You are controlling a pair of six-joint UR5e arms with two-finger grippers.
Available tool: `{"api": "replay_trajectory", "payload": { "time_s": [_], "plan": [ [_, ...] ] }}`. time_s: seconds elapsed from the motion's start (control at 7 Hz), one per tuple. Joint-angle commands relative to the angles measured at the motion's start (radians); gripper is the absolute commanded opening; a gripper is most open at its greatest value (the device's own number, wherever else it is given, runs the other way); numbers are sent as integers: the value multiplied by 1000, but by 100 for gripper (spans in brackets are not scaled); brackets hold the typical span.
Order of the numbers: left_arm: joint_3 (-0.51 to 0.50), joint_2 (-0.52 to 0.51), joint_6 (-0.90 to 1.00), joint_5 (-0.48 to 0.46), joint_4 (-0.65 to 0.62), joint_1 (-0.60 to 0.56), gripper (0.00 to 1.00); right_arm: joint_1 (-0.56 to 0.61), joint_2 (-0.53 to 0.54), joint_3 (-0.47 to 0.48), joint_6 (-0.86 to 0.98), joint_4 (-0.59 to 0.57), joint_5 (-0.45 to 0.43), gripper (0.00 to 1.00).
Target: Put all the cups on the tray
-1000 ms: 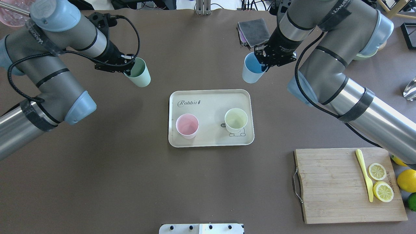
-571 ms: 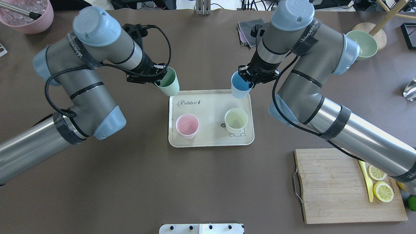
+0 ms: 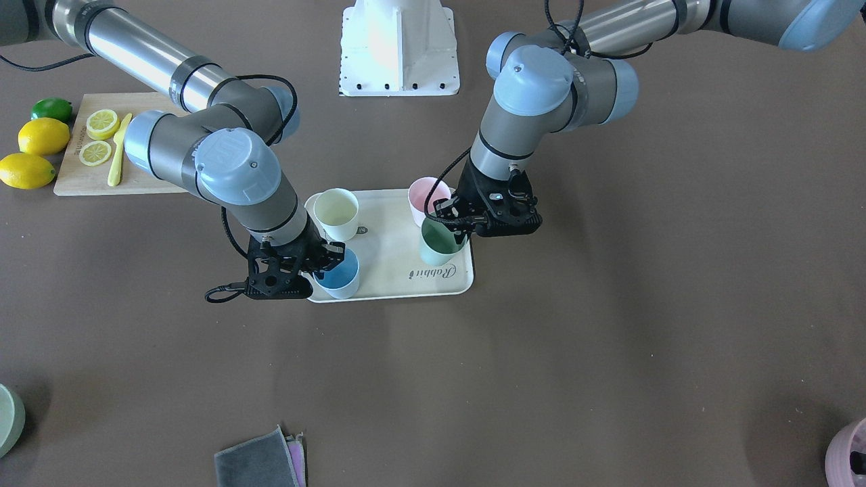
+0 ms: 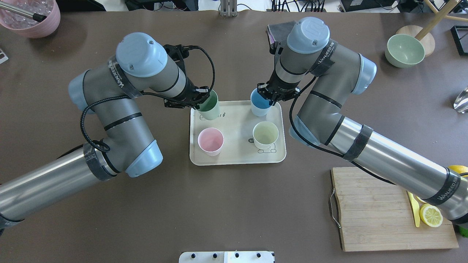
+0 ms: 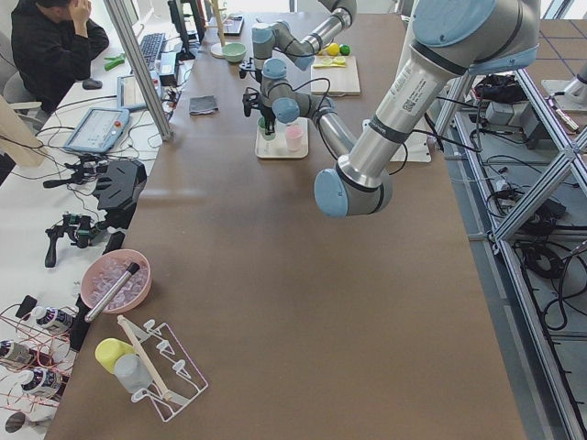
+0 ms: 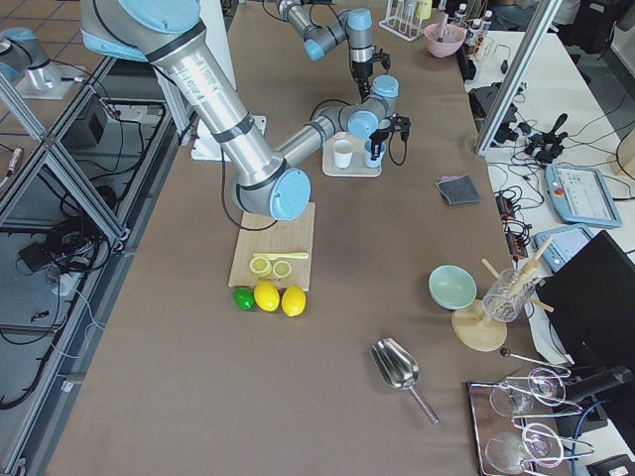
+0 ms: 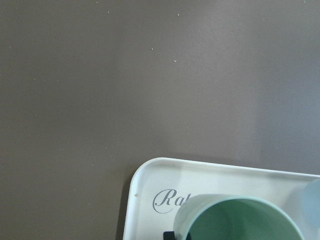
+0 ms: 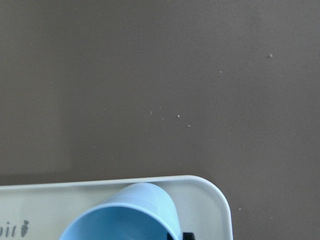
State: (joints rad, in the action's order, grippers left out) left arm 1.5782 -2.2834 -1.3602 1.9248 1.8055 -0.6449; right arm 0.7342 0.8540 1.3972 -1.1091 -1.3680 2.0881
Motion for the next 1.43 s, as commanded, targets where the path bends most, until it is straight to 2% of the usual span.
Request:
{"api": "replay_trajectory", "payload": {
  "time_s": [0.0,0.14,0.29,0.86,1.0,1.14,1.29],
  "plan": [
    [-20,-14,-28,-38,2,45,0,1,-1,0,-6,9,1,15],
    [-30,-13,-30,-56,2,59,0,5,-3,14,-17,9,3,99],
    [-47,-14,-31,-105,9,83,0,26,-6,38,-26,0,18,100],
    [-73,-13,-20,-110,17,45,0,80,-6,68,-26,-9,81,100],
    [-73,-13,-20,-110,15,34,38,97,-6,68,-25,-9,93,100],
    [-72,-13,-17,-102,15,21,98,117,-3,72,-17,-20,117,100],
    [-46,-13,49,-90,5,-5,98,140,6,101,-8,-60,131,100]
  ]
}}
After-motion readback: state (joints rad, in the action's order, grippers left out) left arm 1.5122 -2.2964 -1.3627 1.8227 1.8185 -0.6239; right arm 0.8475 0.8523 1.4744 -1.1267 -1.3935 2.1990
